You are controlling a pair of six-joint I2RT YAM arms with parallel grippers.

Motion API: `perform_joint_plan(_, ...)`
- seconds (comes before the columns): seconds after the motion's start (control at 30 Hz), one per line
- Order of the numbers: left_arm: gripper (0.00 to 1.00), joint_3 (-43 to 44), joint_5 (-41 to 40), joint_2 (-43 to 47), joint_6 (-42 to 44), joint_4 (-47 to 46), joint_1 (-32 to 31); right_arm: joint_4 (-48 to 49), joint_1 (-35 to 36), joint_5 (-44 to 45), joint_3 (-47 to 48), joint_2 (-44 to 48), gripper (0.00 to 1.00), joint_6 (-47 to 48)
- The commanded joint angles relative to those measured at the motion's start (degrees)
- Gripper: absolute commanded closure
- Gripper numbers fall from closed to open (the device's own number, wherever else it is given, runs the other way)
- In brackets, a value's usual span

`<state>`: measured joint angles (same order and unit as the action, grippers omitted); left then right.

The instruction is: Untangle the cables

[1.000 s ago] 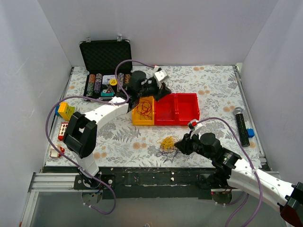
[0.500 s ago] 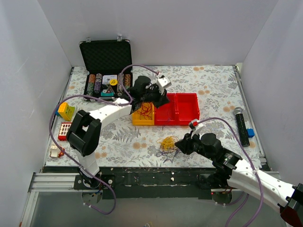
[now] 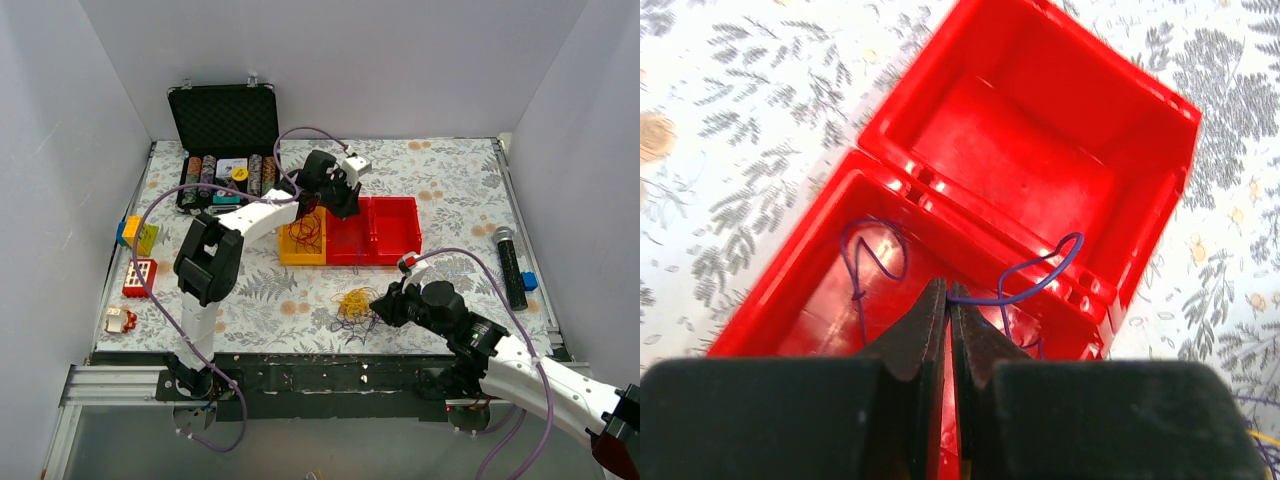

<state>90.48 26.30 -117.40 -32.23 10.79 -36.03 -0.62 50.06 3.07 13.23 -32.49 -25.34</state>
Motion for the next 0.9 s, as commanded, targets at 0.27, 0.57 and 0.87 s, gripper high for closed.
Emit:
perform_joint_plan(0.27, 0.87, 6.3, -5.6, -0.1, 2.8, 6.8, 0.7, 0.8, 0.2, 1.3, 0.9, -1.2, 0.71, 0.0)
perform_joint_plan(0.57, 0.75, 2.0, -10.8, 3.7, 1.5, 5.1, 1.1, 1.5, 0.2, 1.1, 0.9, -2.1, 0.67, 0.0)
perform_joint_plan(0.87, 0.51, 2.3, -9.7, 8.0, -1.2, 4.9, 1.2, 0.7, 0.2, 2.3, 1.5, -1.7, 0.62, 0.2)
